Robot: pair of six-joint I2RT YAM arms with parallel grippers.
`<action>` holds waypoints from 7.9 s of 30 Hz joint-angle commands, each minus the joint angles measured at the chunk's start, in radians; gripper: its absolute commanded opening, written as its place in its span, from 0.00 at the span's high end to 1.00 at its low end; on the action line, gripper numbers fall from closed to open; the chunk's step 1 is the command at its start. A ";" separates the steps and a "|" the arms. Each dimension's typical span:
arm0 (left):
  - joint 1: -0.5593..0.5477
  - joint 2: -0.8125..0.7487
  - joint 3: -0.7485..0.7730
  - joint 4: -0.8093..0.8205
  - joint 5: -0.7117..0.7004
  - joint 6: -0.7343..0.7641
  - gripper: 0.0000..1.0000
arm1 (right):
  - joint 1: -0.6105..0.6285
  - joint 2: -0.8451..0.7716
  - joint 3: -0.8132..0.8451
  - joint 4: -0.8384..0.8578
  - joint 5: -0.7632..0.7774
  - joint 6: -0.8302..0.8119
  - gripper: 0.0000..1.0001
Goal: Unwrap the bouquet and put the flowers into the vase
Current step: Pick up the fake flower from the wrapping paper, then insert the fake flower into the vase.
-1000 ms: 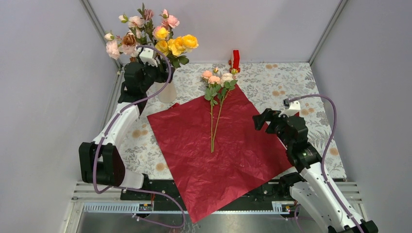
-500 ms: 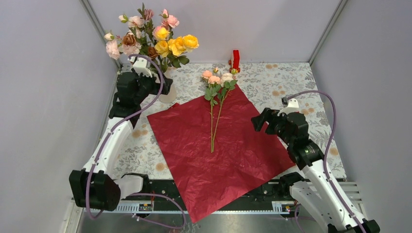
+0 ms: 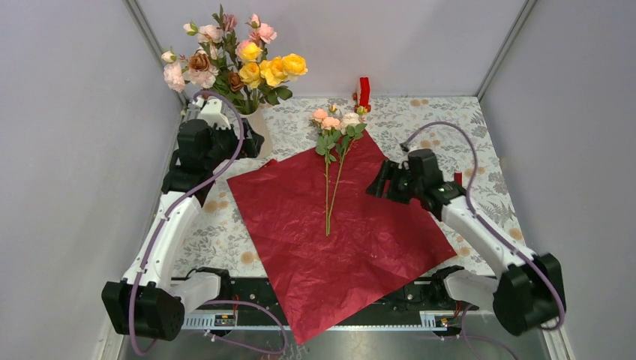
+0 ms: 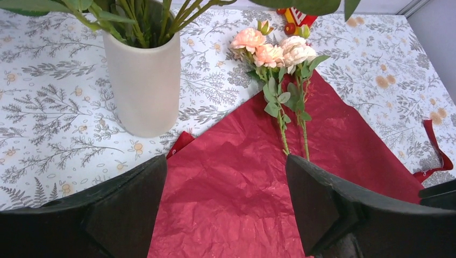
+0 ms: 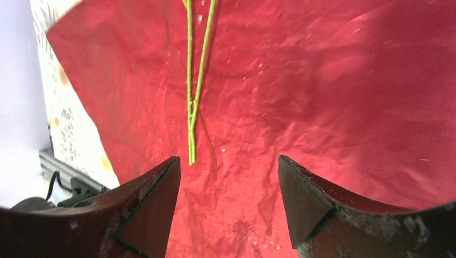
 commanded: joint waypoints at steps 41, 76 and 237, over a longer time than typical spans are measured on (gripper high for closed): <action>-0.002 -0.082 0.015 -0.022 -0.022 -0.030 0.12 | 0.229 1.065 0.965 -0.345 0.382 0.025 0.50; -0.002 -0.101 0.014 -0.035 -0.046 -0.017 0.12 | 0.249 1.067 0.998 -0.374 0.553 0.099 1.00; 0.055 0.274 -0.003 1.212 -0.122 -0.048 1.00 | -0.170 -0.336 0.019 -0.011 0.048 -0.030 0.12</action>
